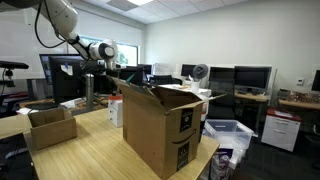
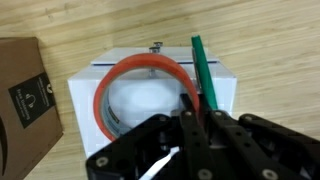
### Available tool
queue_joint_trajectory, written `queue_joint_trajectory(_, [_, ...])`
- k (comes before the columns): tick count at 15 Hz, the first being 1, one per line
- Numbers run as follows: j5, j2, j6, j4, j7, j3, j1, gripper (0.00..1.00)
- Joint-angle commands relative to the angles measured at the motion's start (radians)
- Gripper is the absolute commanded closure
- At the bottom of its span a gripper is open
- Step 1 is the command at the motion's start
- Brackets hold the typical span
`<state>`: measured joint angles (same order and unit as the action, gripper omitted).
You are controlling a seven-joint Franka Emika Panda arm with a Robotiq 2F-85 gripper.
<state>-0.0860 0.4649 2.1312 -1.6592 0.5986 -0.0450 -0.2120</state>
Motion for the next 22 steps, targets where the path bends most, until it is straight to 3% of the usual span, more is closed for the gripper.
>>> queue_joint_trajectory(1, [0.012,0.041,-0.001,0.034,0.019,0.016,-0.013,0.94])
queue_joint_trajectory(20, [-0.006,0.129,-0.010,0.148,0.026,0.054,-0.020,0.94])
queue_joint_trajectory(21, [-0.002,0.127,-0.014,0.146,0.023,0.054,-0.019,0.92])
queue_joint_trajectory(22, [-0.003,0.125,-0.015,0.144,0.024,0.056,-0.020,0.66])
